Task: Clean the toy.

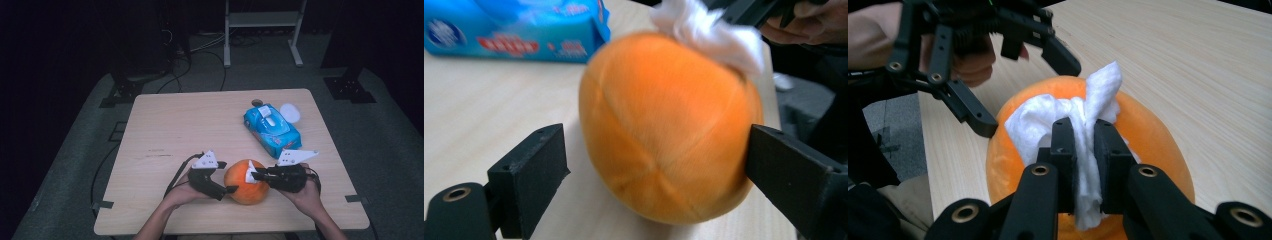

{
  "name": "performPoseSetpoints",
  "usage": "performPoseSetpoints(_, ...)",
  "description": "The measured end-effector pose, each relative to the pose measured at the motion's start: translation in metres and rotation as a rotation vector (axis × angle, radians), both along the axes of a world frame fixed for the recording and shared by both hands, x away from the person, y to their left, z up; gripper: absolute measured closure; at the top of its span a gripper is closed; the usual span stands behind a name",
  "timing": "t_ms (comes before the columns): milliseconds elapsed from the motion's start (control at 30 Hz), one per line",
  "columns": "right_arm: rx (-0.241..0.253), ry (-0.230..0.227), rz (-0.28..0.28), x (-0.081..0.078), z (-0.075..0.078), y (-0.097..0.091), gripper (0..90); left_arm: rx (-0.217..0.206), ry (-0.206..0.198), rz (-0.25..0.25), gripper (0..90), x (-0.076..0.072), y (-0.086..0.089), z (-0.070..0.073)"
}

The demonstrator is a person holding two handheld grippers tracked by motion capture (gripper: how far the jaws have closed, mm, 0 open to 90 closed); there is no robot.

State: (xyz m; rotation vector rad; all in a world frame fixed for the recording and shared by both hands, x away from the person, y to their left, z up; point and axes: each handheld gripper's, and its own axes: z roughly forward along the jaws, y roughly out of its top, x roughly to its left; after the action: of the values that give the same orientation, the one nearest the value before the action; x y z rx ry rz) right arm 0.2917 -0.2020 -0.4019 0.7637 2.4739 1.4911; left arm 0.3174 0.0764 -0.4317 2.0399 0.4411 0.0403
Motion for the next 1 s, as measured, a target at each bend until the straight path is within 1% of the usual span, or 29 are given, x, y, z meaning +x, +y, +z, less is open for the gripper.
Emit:
performPoseSetpoints(33, 0.000, 0.003, 0.000, 0.000, 0.000, -0.001, 79.7, -0.014, 0.017, -0.014, 10.8, 0.000, -0.001, -0.003)
performPoseSetpoints(67, -0.003, 0.003, 0.001, 0.000, -0.001, -0.001, 79.7, -0.032, 0.019, -0.033, 15.7, -0.001, -0.002, -0.004)
performPoseSetpoints(100, -0.007, 0.001, -0.003, 0.000, 0.000, -0.001, 79.7, -0.036, 0.005, -0.030, 21.9, -0.002, -0.003, -0.003)
performPoseSetpoints(133, -0.009, -0.006, -0.008, -0.001, 0.001, 0.000, 79.8, -0.040, 0.001, -0.020, 25.0, -0.004, -0.004, -0.001)
performPoseSetpoints(167, -0.005, -0.014, -0.012, -0.002, 0.003, 0.000, 79.9, -0.036, -0.013, -0.021, 27.8, -0.006, -0.005, 0.002)
performPoseSetpoints(200, 0.002, -0.022, -0.011, -0.003, 0.006, 0.002, 80.0, -0.024, -0.032, -0.023, 29.4, -0.008, -0.006, 0.006)
performPoseSetpoints(267, 0.001, -0.052, 0.000, -0.008, 0.013, 0.009, 80.0, -0.010, -0.051, -0.020, 29.9, -0.012, -0.009, 0.010)
performPoseSetpoints(300, 0.011, -0.058, 0.016, -0.010, 0.015, 0.013, 80.0, 0.002, -0.063, -0.019, 30.0, -0.013, -0.011, 0.011)
performPoseSetpoints(333, 0.007, -0.071, 0.028, -0.011, 0.016, 0.018, 79.9, 0.020, -0.076, -0.018, 30.0, -0.014, -0.012, 0.011)
performPoseSetpoints(367, -0.015, -0.089, 0.033, -0.013, 0.017, 0.022, 79.8, 0.035, -0.082, -0.013, 30.0, -0.015, -0.013, 0.011)
performPoseSetpoints(400, -0.038, -0.104, 0.035, -0.014, 0.018, 0.024, 79.8, 0.036, -0.082, -0.011, 30.0, -0.014, -0.012, 0.010)
performPoseSetpoints(433, -0.048, -0.110, 0.035, -0.013, 0.018, 0.023, 79.7, 0.031, -0.080, -0.010, 30.3, -0.014, -0.011, 0.009)
performPoseSetpoints(467, -0.045, -0.104, 0.033, -0.012, 0.018, 0.020, 79.6, 0.022, -0.077, -0.011, 30.5, -0.013, -0.011, 0.008)
performPoseSetpoints(533, -0.049, -0.094, 0.014, -0.009, 0.017, 0.010, 79.5, 0.030, -0.076, -0.015, 30.5, -0.012, -0.010, 0.007)
performPoseSetpoints(600, -0.058, -0.075, -0.006, -0.007, 0.012, 0.002, 79.5, 0.034, -0.070, -0.013, 30.0, -0.010, -0.009, 0.006)
performPoseSetpoints(667, -0.051, -0.056, -0.017, -0.006, 0.007, -0.004, 79.4, 0.024, -0.049, -0.007, 26.8, -0.009, -0.009, 0.005)
performPoseSetpoints(733, -0.047, -0.053, -0.024, -0.006, 0.007, -0.004, 79.5, 0.004, -0.013, 0.002, 20.2, -0.009, -0.012, 0.006)
performPoseSetpoints(767, -0.048, -0.056, -0.026, -0.006, 0.008, -0.002, 79.6, 0.003, -0.006, 0.004, 18.4, -0.010, -0.014, 0.006)
performPoseSetpoints(800, -0.043, -0.059, -0.021, -0.007, 0.009, 0.000, 79.7, 0.010, -0.016, 0.010, 18.6, -0.011, -0.016, 0.007)
performPoseSetpoints(833, -0.043, -0.062, -0.014, -0.008, 0.011, 0.004, 79.6, 0.012, -0.030, 0.014, 20.6, -0.013, -0.017, 0.008)
performPoseSetpoints(867, -0.051, -0.075, -0.007, -0.010, 0.013, 0.009, 79.6, 0.012, -0.038, 0.015, 22.8, -0.014, -0.018, 0.009)
performPoseSetpoints(900, -0.049, -0.088, 0.008, -0.012, 0.015, 0.014, 79.7, 0.009, -0.047, 0.016, 23.6, -0.015, -0.020, 0.010)
performPoseSetpoints(933, -0.042, -0.096, 0.022, -0.014, 0.017, 0.019, 79.7, 0.011, -0.058, 0.013, 24.1, -0.017, -0.021, 0.012)
performPoseSetpoints(1000, -0.052, -0.112, 0.049, -0.018, 0.021, 0.030, 79.6, 0.025, -0.089, 0.000, 24.2, -0.020, -0.025, 0.013)
